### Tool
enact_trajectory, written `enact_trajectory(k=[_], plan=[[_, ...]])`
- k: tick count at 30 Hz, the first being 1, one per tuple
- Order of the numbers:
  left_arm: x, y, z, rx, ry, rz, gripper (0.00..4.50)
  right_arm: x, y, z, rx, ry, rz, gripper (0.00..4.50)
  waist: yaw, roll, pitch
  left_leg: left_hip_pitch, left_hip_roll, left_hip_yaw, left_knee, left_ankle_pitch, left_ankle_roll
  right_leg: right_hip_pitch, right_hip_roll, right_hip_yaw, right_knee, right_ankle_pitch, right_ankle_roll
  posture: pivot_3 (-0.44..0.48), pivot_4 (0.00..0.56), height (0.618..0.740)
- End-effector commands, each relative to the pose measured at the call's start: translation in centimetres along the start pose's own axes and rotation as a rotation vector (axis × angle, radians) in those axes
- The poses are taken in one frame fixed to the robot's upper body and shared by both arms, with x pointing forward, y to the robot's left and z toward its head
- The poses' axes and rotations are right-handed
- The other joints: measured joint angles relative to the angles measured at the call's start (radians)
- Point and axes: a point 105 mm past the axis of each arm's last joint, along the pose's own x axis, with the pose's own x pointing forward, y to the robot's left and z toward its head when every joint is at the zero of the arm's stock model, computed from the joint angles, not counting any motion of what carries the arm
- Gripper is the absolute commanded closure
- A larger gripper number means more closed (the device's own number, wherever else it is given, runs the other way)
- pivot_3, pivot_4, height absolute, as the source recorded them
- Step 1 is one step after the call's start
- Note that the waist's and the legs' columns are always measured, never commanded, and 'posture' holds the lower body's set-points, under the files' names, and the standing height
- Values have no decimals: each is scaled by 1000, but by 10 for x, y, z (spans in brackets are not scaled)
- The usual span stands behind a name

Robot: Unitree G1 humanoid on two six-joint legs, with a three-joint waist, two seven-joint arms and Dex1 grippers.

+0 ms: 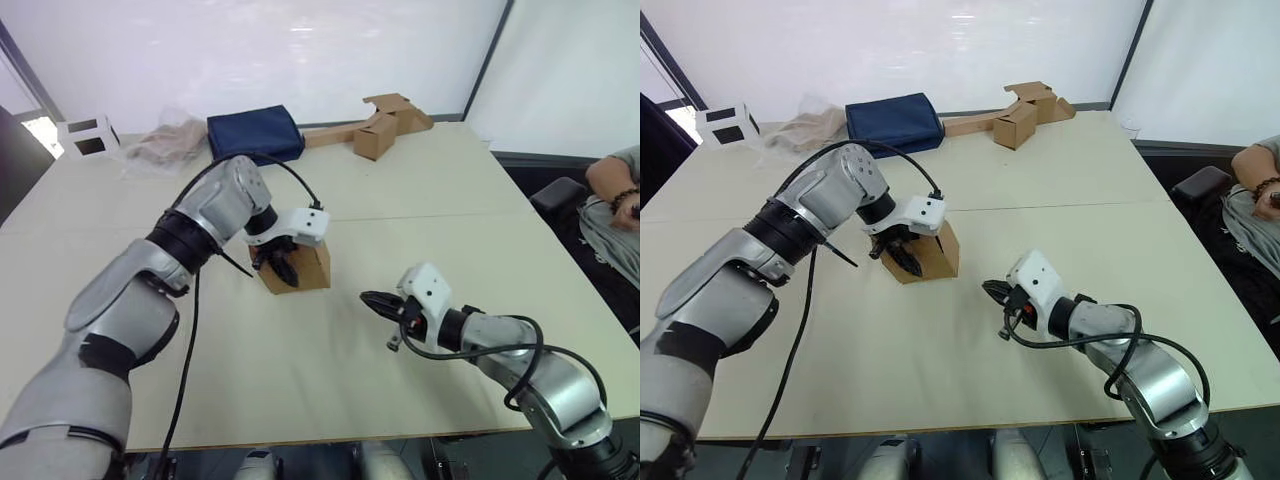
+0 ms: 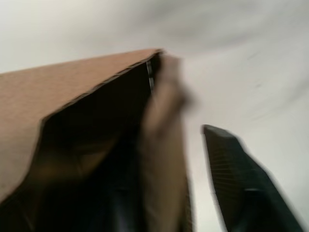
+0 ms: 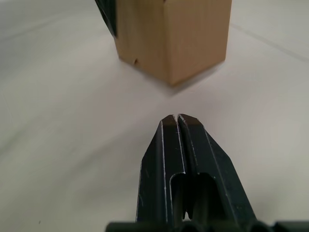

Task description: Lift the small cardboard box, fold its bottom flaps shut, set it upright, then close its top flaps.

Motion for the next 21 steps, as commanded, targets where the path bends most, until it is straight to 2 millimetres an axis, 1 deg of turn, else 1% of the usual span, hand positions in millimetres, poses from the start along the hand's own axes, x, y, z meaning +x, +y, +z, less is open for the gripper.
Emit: enact_trajectory(k=[1,3,4,5,6,8,10,12,14,15,16,17,18,19,21], plan=[[-37,4,42,-4,-183,44,1972,-1,-4,10,-41,-38,3,4500,2,-1,0,0,0,0,0,0,0,0,0,0,0,0,0,0,150,740],[-54,8,46,-46,-268,79,1972,1,-7,9,-47,-35,10,4500,2,-1,0,0,0,0,1,0,0,1,0,0,0,0,0,0,150,740],[-66,10,47,-106,-331,92,1972,2,-7,9,-45,-35,19,4500,1,-1,0,0,0,0,1,0,0,1,0,0,0,0,0,0,150,740],[-74,10,48,-147,-374,96,1972,3,-8,8,-44,-35,25,4500,-1,-1,0,0,0,0,1,0,0,1,0,0,0,0,0,0,150,740],[-82,10,45,-163,-406,116,1972,3,-9,7,-44,-31,35,4500,-3,-1,0,1,0,0,0,0,0,1,0,0,0,0,0,0,150,740],[-100,9,25,-202,-452,181,1972,6,-11,6,-44,-27,56,4500,-8,0,0,1,0,0,0,-1,1,0,1,0,0,0,0,0,150,740],[-114,9,6,-266,-504,262,1972,9,-17,8,-39,-40,60,4500,-16,0,0,2,0,0,0,-1,2,0,1,0,1,-1,-1,0,150,740],[-120,13,-5,-335,-543,333,1972,10,-25,10,-33,-57,46,4500,-14,0,0,3,1,0,0,-1,2,0,1,0,3,-1,-2,0,150,740],[-124,18,-24,-406,-582,440,1972,13,-43,11,-36,-73,-21,4500,-6,0,0,2,1,-1,0,-1,1,0,1,-1,3,-2,-2,0,150,740],[-126,18,-36,-442,-601,496,1972,16,-51,10,-37,-75,-55,4500,-2,0,0,2,1,-1,0,-1,1,0,1,-1,3,-2,-2,0,150,740],[-127,18,-49,-472,-624,557,2193,19,-58,10,-34,-79,-84,4500,-1,0,0,1,1,-1,1,-1,1,0,0,-1,3,-2,-2,0,150,740],[-128,17,-56,-490,-638,597,2461,22,-62,10,-32,-82,-99,4500,-2,0,0,2,0,-1,2,-1,1,0,0,-1,4,-1,-2,0,150,740],[-126,18,-68,-521,-654,667,2575,25,-69,8,-22,-83,-120,4500,-1,0,0,2,0,-1,2,-1,1,0,0,-1,3,-1,-2,0,150,740],[-122,16,-80,-565,-680,731,2952,32,-77,4,-11,-72,-154,4500,-2,0,0,1,1,-1,2,-1,1,0,0,-1,4,-1,-2,0,150,740],[-112,10,-90,-613,-761,810,3733,44,-89,0,-20,-50,-208,4500,-4,0,0,2,1,-1,2,0,0,0,-1,-1,4,-1,-2,0,150,740]])
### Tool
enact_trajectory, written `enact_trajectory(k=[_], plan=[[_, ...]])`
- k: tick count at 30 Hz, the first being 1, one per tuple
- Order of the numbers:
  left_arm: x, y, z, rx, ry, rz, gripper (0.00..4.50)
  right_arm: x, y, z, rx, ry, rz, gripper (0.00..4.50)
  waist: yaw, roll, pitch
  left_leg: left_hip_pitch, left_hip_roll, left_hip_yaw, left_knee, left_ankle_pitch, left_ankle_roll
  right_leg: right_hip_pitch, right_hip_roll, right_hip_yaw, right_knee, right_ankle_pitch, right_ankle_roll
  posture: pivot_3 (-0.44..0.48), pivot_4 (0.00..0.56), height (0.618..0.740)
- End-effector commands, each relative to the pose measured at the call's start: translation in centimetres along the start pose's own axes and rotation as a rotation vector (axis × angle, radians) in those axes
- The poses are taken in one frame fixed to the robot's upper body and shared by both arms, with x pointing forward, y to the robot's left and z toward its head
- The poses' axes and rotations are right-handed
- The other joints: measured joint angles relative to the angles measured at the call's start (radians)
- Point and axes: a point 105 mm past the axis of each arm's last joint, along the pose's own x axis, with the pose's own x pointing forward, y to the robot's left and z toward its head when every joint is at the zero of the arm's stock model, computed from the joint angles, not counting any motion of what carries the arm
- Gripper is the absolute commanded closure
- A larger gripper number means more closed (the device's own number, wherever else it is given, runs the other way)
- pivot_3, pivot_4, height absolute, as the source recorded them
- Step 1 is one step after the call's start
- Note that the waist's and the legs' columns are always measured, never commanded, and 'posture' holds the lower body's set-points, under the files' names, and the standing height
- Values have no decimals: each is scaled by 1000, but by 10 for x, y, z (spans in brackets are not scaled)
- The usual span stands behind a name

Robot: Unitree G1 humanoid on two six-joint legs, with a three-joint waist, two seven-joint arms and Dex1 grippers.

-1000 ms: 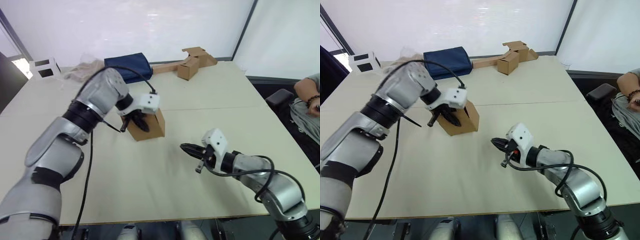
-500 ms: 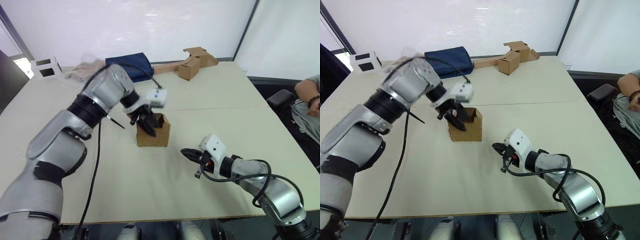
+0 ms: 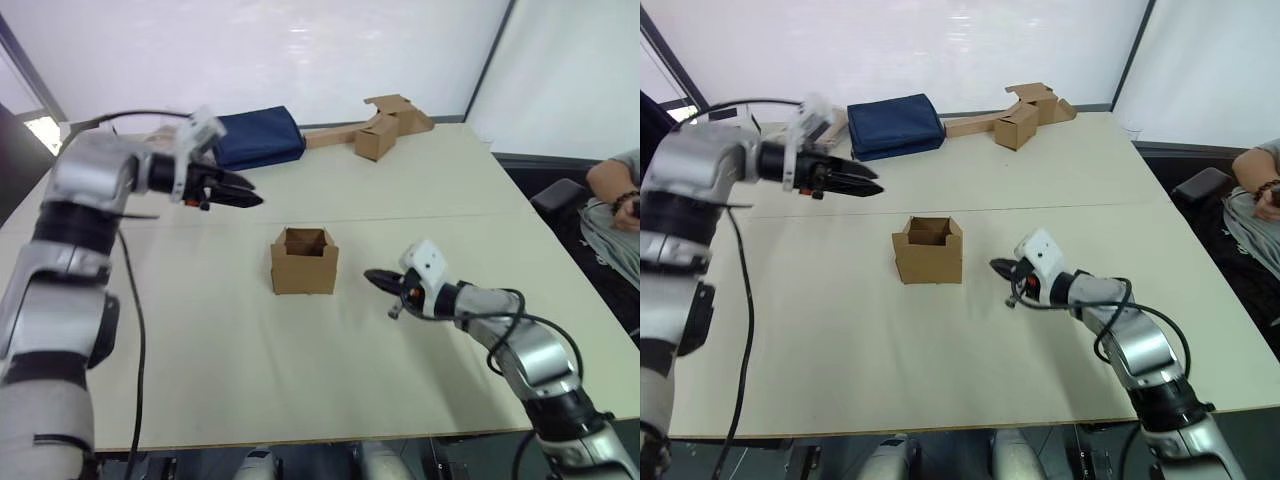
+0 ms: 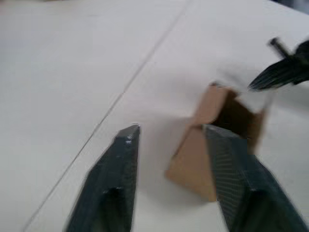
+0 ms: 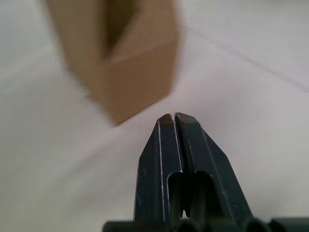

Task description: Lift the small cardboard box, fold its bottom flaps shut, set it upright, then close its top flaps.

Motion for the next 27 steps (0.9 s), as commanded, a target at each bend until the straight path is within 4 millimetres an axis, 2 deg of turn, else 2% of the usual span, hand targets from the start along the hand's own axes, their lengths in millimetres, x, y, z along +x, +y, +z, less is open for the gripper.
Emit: enact_trajectory(k=[1,2,5,7,8,11,15,18,21,25,27], plan=[[-7,0,-2,-46,-194,143,4004,19,-18,1,-24,-5,-90,4500,0,0,0,0,0,0,0,2,-4,-1,0,0,0,0,0,0,150,740],[-3,-1,-10,-57,-212,176,4425,24,-17,3,-6,-18,-83,4500,3,0,0,0,0,0,0,4,-7,-1,-1,0,1,0,0,0,150,740],[16,-5,-52,-92,-166,273,4488,36,-9,5,11,-28,-41,4500,8,0,0,-2,0,-1,0,5,-9,-1,-1,-1,1,0,0,0,150,740],[30,-16,-79,-125,-108,261,4488,43,-3,3,12,-20,-9,4500,8,0,-1,-1,-1,-1,0,5,-9,-1,-2,-1,1,0,0,0,150,740],[36,-23,-85,-148,-107,243,4488,45,-1,1,15,-16,-3,4500,7,0,-1,-1,-1,0,0,5,-9,-1,-2,-1,1,0,0,0,150,740],[46,-37,-90,-211,-140,205,4488,49,1,-2,15,-3,7,4500,6,0,-1,-1,-1,0,-1,5,-9,-1,-1,-1,1,0,0,0,150,740],[56,-49,-105,-190,-103,197,4488,55,14,-8,-1,23,62,4500,2,0,-1,-1,-1,0,-1,5,-9,-1,-1,-1,2,0,0,0,150,740],[64,-67,-111,-223,-102,127,4488,55,23,-8,-2,21,97,4500,0,1,-2,0,-1,0,-1,5,-9,-1,-1,-1,1,0,0,0,150,740],[70,-88,-113,-256,-110,51,4488,51,35,-7,-5,14,142,4500,0,1,-2,0,-1,0,-1,5,-9,-1,-1,-1,1,0,0,0,150,740],[75,-106,-127,-202,-35,23,4488,43,41,-6,-8,5,141,4500,3,1,-2,0,-1,0,-1,5,-9,0,-1,-1,1,0,0,0,150,740],[74,-112,-126,-212,-40,8,4488,33,47,-7,8,9,134,4500,5,1,-2,0,-1,0,-1,4,-8,0,-1,-1,1,0,0,0,150,740]])
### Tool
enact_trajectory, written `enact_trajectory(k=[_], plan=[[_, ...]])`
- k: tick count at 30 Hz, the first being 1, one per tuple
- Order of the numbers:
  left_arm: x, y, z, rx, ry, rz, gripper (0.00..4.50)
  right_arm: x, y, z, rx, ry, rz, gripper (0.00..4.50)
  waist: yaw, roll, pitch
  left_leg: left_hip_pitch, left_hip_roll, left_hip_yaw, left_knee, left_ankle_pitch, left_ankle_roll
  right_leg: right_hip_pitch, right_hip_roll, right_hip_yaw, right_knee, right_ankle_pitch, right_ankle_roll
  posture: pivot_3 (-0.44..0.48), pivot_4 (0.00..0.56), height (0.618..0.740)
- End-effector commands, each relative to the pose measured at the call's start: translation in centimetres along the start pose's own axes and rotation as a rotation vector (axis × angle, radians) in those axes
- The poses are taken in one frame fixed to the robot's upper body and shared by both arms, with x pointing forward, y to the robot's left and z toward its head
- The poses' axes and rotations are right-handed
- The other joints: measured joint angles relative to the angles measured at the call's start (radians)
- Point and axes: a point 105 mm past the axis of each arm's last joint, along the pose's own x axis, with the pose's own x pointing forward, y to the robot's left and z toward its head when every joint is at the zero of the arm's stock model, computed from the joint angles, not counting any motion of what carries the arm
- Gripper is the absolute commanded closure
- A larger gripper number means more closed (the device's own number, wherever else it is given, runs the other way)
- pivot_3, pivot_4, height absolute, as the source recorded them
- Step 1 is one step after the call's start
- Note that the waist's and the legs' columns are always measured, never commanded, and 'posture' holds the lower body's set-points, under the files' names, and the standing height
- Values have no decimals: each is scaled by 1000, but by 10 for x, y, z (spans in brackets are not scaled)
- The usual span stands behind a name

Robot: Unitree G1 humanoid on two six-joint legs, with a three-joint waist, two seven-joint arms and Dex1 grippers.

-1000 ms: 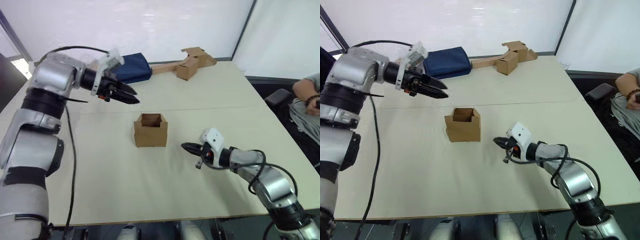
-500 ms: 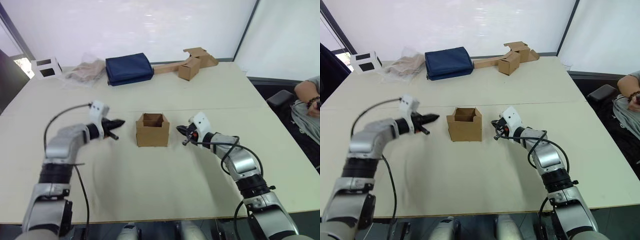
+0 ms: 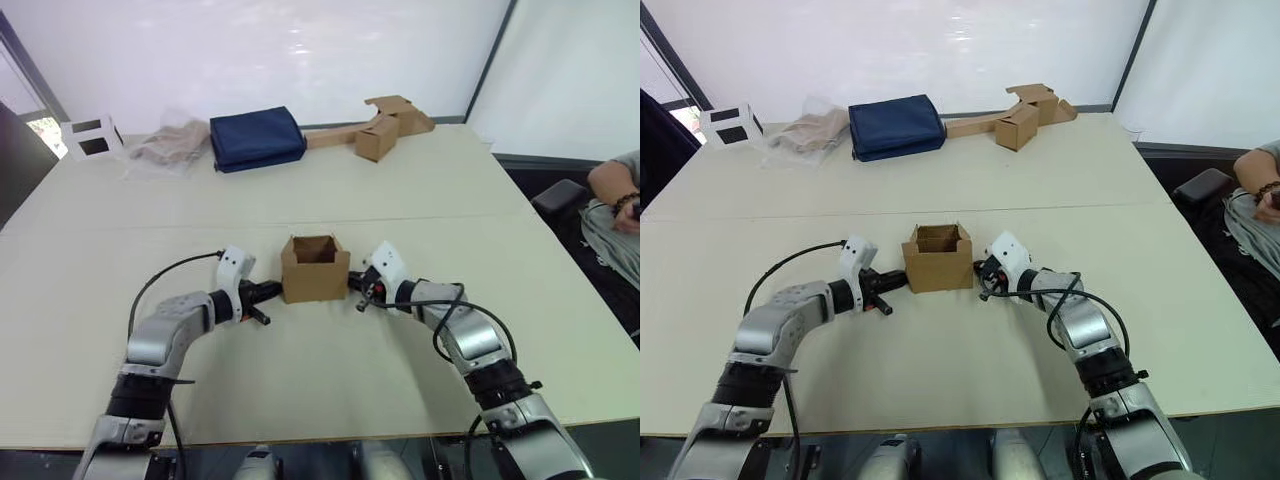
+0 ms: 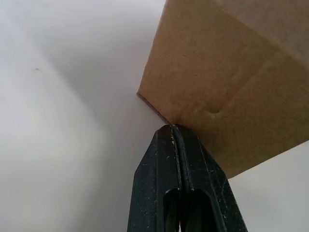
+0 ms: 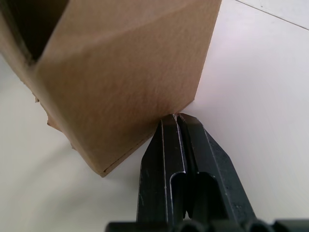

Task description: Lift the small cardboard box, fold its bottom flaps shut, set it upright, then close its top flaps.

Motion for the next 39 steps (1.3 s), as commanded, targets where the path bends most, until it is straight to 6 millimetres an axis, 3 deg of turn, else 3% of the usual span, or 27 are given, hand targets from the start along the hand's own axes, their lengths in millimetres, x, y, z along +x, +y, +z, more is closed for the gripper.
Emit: enact_trajectory(k=[1,7,10,16,20,24,27,33,39], plan=[[3,-21,0,16,-1,-71,4488,-12,18,15,-21,-54,24,4500,2,0,0,0,0,0,0,0,0,0,0,0,0,0,0,0,150,740],[-5,-19,-6,4,26,-76,4488,-25,13,5,-25,-42,-46,4500,5,0,0,1,0,0,0,-2,4,1,0,0,0,0,0,0,150,740],[-10,-4,-7,32,47,-37,4488,-29,9,3,-61,-40,-57,4500,5,0,0,1,0,0,0,-2,4,1,0,0,0,0,0,0,150,740],[-36,28,11,134,76,-28,4488,-53,-2,11,-108,-48,-36,4500,4,0,0,1,0,0,0,-2,4,1,0,0,0,0,0,0,150,740],[-43,49,38,315,81,23,4488,-64,-17,23,-119,-83,-30,4500,5,0,0,1,0,0,-1,-2,4,1,1,0,-1,0,0,0,150,740],[-40,18,68,307,16,-165,4488,-67,-30,45,-107,-160,3,4500,10,0,0,1,0,0,0,-2,4,2,0,0,-1,0,0,0,150,740],[-41,-11,79,272,-12,-323,4488,-68,-27,70,-45,-247,81,4500,6,0,0,1,0,0,-1,-2,4,2,0,0,-2,0,0,0,150,740],[-35,-14,85,293,-3,-347,4488,-64,-15,81,-26,-265,163,4500,-1,0,0,1,0,0,-1,-2,4,2,1,-1,-1,0,0,0,150,740],[-16,-25,87,326,-1,-410,4488,-52,-4,82,-64,-253,222,4500,1,0,0,1,0,0,0,-2,4,2,1,-1,-1,0,0,0,150,740]])
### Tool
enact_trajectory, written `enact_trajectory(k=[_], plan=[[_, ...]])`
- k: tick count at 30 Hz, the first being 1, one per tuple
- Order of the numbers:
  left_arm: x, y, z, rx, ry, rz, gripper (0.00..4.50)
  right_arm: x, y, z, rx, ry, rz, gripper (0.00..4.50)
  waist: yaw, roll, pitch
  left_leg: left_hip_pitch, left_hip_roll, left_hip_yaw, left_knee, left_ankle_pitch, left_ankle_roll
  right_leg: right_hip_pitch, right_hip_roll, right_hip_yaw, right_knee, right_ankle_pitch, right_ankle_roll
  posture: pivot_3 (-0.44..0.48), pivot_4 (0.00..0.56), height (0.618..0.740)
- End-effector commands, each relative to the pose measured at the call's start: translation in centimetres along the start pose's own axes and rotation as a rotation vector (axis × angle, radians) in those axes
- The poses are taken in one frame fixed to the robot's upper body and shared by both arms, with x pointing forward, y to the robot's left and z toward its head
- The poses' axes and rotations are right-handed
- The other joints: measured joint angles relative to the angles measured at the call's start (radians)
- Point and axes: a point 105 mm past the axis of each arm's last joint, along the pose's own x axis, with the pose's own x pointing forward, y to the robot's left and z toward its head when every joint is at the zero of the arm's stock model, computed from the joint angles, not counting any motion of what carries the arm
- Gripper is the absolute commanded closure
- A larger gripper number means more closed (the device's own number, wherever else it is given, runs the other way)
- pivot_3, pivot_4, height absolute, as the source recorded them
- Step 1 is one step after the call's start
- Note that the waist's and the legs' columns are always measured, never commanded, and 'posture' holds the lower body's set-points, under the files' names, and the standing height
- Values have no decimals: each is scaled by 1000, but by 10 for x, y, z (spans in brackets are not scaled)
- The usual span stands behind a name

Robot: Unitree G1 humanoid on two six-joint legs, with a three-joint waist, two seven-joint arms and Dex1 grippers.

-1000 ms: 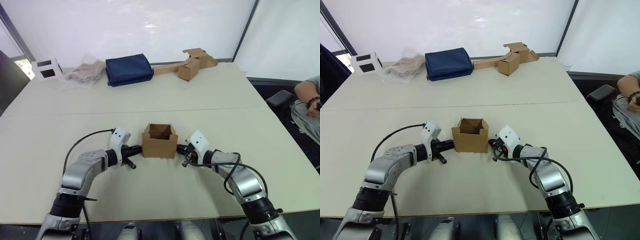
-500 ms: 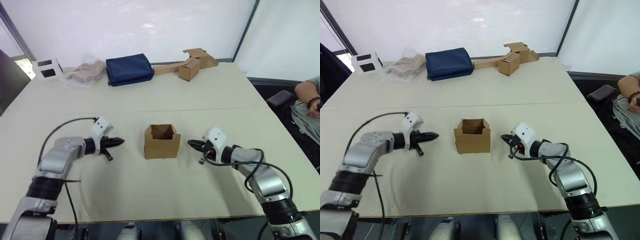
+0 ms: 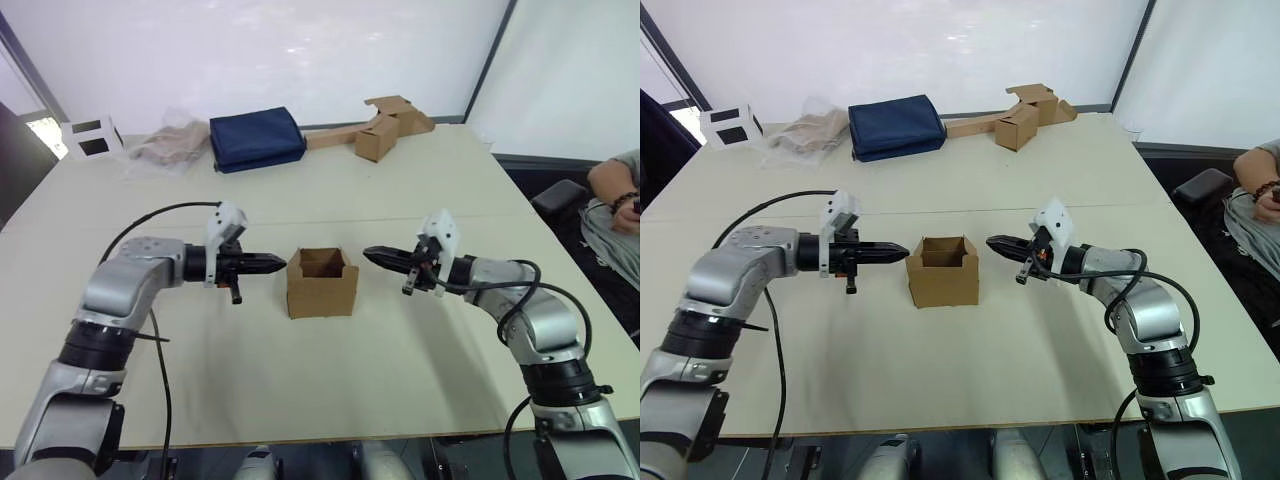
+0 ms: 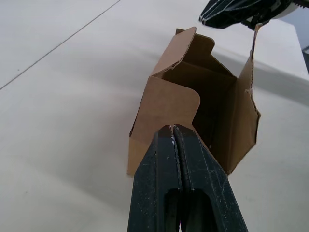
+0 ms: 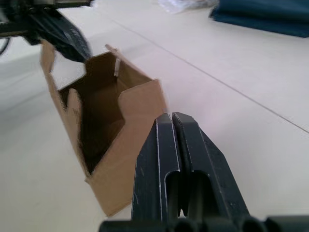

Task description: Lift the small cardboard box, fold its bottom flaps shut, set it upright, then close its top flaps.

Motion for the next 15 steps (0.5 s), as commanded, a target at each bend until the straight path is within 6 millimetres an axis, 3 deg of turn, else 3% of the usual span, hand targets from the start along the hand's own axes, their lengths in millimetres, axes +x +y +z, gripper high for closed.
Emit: enact_trajectory(k=[1,15], plan=[[8,1,8,60,-1,-18,4488,4,3,14,-76,-24,33,4500,0,0,0,0,0,0,0,0,0,0,0,0,0,0,0,0,150,740],[26,2,-8,74,23,-49,4488,24,10,-4,-75,51,130,4500,-2,0,0,0,0,0,0,0,-1,0,0,0,0,0,0,0,150,740]])
